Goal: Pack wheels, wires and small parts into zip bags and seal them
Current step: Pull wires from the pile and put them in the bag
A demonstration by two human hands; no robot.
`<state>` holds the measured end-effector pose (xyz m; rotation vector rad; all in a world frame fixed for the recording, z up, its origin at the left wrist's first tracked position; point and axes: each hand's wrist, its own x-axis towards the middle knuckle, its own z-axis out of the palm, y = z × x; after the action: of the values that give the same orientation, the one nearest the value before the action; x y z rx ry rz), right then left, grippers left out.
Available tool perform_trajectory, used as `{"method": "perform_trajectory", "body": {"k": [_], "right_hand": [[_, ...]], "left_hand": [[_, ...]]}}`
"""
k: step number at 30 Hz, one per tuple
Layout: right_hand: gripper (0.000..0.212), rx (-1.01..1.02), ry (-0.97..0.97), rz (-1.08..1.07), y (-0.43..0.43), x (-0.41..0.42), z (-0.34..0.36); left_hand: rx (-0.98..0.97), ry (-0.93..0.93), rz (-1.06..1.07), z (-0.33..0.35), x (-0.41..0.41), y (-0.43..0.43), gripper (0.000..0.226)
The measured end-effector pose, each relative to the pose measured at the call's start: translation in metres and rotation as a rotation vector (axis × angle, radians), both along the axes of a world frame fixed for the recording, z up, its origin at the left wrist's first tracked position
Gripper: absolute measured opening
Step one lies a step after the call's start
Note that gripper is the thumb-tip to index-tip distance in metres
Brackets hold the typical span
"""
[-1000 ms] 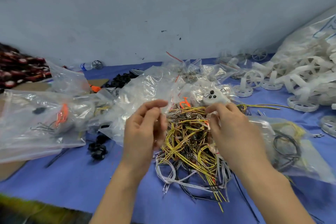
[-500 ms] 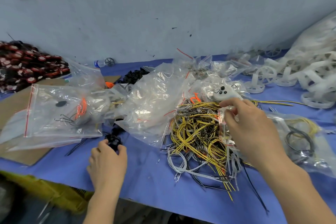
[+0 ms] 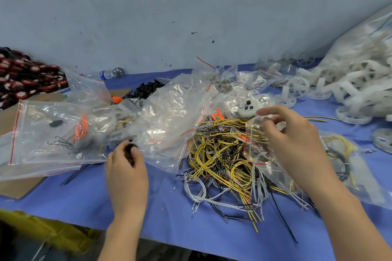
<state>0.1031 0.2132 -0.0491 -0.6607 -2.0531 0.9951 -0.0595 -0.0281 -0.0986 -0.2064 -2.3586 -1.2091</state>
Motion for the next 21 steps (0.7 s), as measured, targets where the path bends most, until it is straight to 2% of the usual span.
{"method": "perform_trajectory", "body": {"k": [4, 8, 11, 17, 21], "right_hand": [[0.022, -0.113, 0.114, 0.070, 0.010, 0.010, 0.007], [0.021, -0.156, 0.169, 0.069, 0.017, 0.017, 0.007], [0.021, -0.185, 0.194, 0.093, 0.021, 0.022, 0.007], [0.021, -0.193, 0.257, 0.094, 0.026, 0.037, 0.010], [0.019, -0.190, 0.271, 0.100, 0.031, 0.049, 0.008]], "left_hand": [[0.172, 0.134, -0.321, 0.019, 0.036, 0.058, 0.035], [0.118, 0.200, -0.661, 0.034, 0.073, 0.118, 0.029], [0.013, 0.160, -0.875, 0.038, 0.086, 0.142, 0.026], [-0.162, 0.116, -0.919, 0.034, 0.104, 0.159, 0.013], [-0.226, 0.076, -1.021, 0.035, 0.110, 0.157, 0.022]]}}
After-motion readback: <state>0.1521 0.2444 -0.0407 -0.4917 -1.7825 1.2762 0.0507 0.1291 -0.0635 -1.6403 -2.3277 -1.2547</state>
